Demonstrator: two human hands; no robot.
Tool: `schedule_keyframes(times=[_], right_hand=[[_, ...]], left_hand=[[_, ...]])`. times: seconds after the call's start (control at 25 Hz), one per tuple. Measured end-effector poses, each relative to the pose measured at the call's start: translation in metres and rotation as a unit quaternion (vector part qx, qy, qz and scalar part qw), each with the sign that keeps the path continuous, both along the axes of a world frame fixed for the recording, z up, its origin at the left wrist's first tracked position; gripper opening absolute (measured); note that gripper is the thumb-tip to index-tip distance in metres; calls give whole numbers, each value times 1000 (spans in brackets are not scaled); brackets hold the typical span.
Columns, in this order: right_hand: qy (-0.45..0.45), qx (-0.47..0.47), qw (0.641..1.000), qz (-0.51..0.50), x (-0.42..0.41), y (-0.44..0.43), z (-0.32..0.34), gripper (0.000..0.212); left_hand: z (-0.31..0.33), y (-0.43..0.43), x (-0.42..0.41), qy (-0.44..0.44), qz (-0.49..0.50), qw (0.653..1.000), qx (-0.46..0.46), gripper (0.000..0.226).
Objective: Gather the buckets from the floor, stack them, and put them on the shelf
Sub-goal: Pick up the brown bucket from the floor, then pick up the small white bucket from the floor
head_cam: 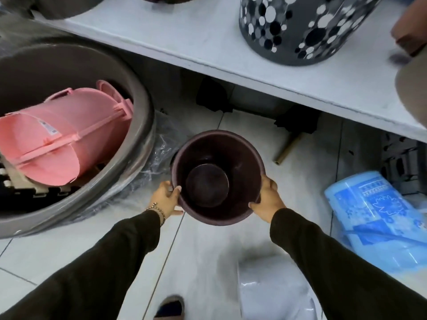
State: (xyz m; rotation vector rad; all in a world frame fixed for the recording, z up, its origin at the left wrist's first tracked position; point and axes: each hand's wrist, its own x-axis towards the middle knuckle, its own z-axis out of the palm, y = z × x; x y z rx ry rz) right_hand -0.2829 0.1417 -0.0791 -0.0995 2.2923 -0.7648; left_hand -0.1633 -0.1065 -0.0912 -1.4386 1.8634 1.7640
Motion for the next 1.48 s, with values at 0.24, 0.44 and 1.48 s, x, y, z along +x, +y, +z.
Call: schedule_keyframes(times=[0.24, 0.44, 1.48], right_hand=[[69, -64, 992, -82, 10, -10, -15, 77], [46, 20, 996, -77, 26, 21, -5, 81], [177, 102, 977, 57, 229, 253, -35, 15]], left_hand=[[-17, -1, -8, -62, 6, 998, 7, 38], [18, 11, 5, -4, -186, 922, -340, 58], [14, 324, -2, 86, -869, 326, -362, 20]])
